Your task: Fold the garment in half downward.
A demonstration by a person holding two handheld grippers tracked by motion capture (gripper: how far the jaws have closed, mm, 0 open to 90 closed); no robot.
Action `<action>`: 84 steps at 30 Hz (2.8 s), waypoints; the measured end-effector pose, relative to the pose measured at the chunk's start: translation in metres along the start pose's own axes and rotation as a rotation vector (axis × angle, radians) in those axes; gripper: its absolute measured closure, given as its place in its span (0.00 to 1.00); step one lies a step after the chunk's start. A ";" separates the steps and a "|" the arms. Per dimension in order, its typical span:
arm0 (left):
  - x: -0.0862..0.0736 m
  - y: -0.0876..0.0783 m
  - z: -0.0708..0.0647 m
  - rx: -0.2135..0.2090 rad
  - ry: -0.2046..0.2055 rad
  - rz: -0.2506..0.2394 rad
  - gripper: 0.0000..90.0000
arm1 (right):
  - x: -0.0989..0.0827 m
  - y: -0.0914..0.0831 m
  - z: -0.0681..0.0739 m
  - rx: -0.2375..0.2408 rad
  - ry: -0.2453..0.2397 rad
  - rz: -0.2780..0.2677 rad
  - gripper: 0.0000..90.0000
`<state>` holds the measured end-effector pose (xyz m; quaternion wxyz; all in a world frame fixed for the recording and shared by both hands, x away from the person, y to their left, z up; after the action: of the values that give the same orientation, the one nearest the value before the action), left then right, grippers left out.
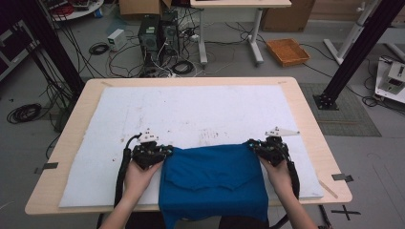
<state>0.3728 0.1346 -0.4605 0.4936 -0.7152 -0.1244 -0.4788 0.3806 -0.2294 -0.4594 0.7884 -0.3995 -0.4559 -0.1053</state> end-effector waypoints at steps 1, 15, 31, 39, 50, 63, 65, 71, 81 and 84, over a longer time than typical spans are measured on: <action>0.005 0.003 0.005 0.002 -0.013 0.002 0.94 | 0.005 0.003 -0.003 -0.004 0.006 -0.002 0.94; 0.051 0.040 0.054 0.072 0.019 0.004 0.94 | 0.050 0.042 -0.040 -0.046 0.011 0.011 0.94; 0.056 0.057 0.061 0.116 0.023 0.023 0.84 | 0.051 0.054 -0.052 -0.081 0.019 0.014 0.91; 0.054 0.034 0.063 0.138 -0.036 -0.003 0.60 | 0.052 0.035 -0.053 -0.124 0.054 -0.042 0.70; 0.032 -0.002 0.038 0.045 -0.106 -0.010 0.54 | 0.037 0.001 -0.026 -0.084 0.049 -0.080 0.54; 0.007 0.009 0.025 0.014 -0.247 0.156 0.64 | 0.012 -0.007 -0.015 -0.047 0.058 -0.067 0.55; 0.006 0.011 0.025 0.017 -0.244 0.174 0.64 | 0.010 -0.007 -0.016 -0.049 0.057 -0.067 0.55; 0.004 0.018 0.024 0.016 -0.255 0.182 0.71 | 0.005 -0.005 -0.016 -0.046 0.069 -0.060 0.56; 0.004 0.017 0.026 0.035 -0.279 0.167 0.72 | 0.001 -0.002 -0.015 -0.042 0.077 -0.047 0.56; 0.004 0.018 0.026 0.033 -0.280 0.175 0.72 | -0.001 -0.002 -0.016 -0.040 0.085 -0.045 0.56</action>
<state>0.4010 0.1460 -0.4698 0.5228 -0.7749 -0.1372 -0.3276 0.3891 -0.2426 -0.4634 0.7964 -0.3998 -0.4286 -0.1490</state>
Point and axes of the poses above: each handheld gripper's, and its own axes: y roughly forward along the jaws, x roughly out of its top, z roughly to its left, the point moved 5 cm from there along y, roughly forward along the jaws, and after that the axes turned 10 degrees about x, right-handed, at the moved point
